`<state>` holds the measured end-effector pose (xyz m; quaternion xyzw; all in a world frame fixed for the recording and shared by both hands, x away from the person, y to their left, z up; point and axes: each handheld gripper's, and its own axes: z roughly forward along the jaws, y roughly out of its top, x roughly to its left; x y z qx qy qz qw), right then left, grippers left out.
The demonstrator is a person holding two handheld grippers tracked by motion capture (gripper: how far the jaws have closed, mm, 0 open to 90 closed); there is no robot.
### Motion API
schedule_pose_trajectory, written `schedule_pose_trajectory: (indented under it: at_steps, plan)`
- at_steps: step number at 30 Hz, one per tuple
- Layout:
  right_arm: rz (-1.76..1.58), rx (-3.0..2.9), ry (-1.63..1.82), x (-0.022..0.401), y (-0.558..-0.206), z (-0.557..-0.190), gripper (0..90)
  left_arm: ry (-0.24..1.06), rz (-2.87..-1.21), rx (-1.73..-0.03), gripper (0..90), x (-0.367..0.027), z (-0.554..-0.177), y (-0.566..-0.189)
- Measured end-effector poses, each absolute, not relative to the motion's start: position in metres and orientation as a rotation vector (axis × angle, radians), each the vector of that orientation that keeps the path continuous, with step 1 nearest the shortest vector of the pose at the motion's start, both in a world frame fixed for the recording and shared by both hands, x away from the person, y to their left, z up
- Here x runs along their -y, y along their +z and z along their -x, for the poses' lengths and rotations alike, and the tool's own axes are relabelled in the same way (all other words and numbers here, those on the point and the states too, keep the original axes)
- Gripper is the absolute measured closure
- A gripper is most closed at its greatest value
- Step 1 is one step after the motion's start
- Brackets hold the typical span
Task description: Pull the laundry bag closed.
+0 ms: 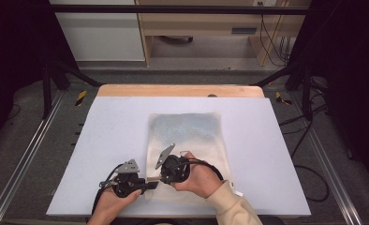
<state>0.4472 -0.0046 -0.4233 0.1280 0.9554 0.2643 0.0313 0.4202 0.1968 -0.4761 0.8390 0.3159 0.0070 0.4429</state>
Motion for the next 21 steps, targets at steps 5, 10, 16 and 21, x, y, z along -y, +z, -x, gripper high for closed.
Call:
schedule_pose_trajectory:
  at_steps: [5, 10, 16, 21]
  plan:
    - [-0.412, -2.941, 0.807, 0.009, -0.424, -0.448, 81.9, 0.020, -2.077, -0.787, 82.6, -0.197, -0.420, -0.476]
    - [-0.423, -2.932, 0.793, 0.012, -0.424, -0.449, 81.9, 0.018, -2.077, -0.791, 82.4, -0.198, -0.421, -0.476]
    - [-0.434, -2.934, 0.791, 0.017, -0.426, -0.449, 81.9, 0.016, -2.076, -0.793, 82.4, -0.198, -0.421, -0.476]
    - [-0.451, -2.932, 0.794, 0.019, -0.426, -0.449, 81.9, 0.016, -2.075, -0.794, 82.2, -0.198, -0.420, -0.476]
